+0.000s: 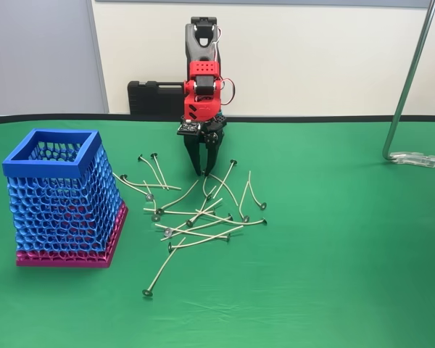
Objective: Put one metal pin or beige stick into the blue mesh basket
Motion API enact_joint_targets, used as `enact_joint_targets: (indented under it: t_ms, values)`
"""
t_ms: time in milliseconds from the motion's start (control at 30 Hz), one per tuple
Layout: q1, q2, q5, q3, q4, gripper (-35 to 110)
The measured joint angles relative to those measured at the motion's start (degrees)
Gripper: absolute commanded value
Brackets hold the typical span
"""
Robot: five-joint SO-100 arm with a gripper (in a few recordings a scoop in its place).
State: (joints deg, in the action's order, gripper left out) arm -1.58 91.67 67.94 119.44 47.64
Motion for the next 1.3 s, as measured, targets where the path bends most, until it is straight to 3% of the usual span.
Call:
enact_joint_targets:
  t_ms: [1300]
  values:
    - [-0.6, 1.4, -3.2, -0.3, 3.0, 13]
